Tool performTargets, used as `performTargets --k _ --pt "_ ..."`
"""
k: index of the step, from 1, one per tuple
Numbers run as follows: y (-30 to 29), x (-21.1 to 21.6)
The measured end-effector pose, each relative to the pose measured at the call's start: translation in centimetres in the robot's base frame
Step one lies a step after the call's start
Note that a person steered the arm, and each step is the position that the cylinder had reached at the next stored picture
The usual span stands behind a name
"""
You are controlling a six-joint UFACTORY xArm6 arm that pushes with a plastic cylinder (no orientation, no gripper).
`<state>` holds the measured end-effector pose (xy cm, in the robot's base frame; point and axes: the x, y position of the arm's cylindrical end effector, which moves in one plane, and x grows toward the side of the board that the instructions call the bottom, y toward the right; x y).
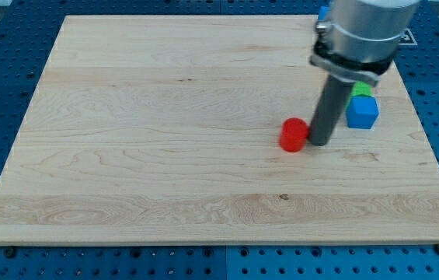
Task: Point at the red star
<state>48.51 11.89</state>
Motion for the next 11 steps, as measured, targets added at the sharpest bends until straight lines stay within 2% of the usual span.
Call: performTargets --k 2,3,5,6,7,8,9,11 --pt "-7.1 0.2" --pt "-2.9 1.3" --pt "18.7 2.1" --pt "22.6 0.9" --pt "22.6 -4.3" --pt "22.2 -11.6" --pt "19.2 -15.9" --pt "13.3 -14.7"
